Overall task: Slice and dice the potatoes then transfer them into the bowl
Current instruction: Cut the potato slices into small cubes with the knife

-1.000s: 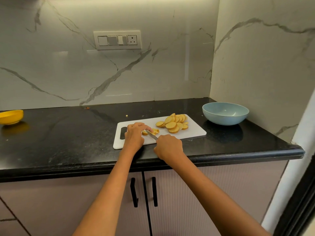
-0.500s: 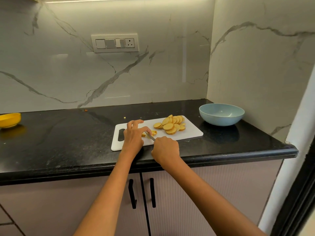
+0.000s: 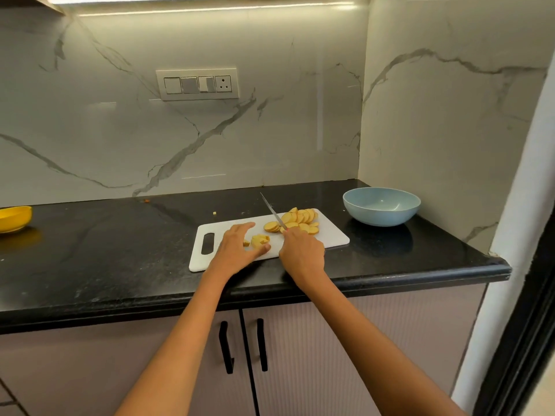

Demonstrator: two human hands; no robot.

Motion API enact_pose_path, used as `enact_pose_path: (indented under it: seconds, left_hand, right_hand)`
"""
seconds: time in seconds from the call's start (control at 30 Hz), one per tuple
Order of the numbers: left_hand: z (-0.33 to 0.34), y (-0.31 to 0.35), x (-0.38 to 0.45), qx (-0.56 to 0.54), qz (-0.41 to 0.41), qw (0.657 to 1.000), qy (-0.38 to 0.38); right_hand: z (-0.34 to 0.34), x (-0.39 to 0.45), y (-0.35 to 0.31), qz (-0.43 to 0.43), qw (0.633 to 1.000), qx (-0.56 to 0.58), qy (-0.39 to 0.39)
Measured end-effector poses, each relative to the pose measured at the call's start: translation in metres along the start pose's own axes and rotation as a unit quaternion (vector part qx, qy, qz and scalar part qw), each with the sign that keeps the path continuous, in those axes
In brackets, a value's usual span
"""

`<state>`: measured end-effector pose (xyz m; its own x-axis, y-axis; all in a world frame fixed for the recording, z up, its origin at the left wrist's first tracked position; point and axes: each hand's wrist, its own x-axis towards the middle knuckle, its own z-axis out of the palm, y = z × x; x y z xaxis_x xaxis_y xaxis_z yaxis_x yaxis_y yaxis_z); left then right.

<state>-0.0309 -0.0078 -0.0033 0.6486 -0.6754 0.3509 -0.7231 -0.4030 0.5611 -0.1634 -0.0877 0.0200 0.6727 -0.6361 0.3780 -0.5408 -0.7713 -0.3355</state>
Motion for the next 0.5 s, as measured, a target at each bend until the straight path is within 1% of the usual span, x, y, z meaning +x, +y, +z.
enact_pose_path:
  seconds: [0.17, 0.37, 0.43, 0.5]
  left_hand:
    - [-0.004, 0.001, 0.012, -0.04, -0.021, 0.999, -0.022]
    - [-0.017, 0.005, 0.029, -0.022, 0.012, 0.997, -0.078]
    - [-0.028, 0.006, 0.034, 0.009, 0.01, 0.994, -0.109]
    - [-0.039, 0.011, 0.036, 0.057, 0.018, 0.986, -0.158]
  right_hand:
    - [0.007, 0.022, 0.0, -0.034, 0.997, 0.023, 0.061]
    - [0.013, 0.03, 0.006, -0.041, 0.995, 0.042, 0.083]
    - [0.015, 0.032, 0.007, -0.034, 0.994, 0.058, 0.09]
    - [0.016, 0.034, 0.007, -0.034, 0.993, 0.068, 0.091]
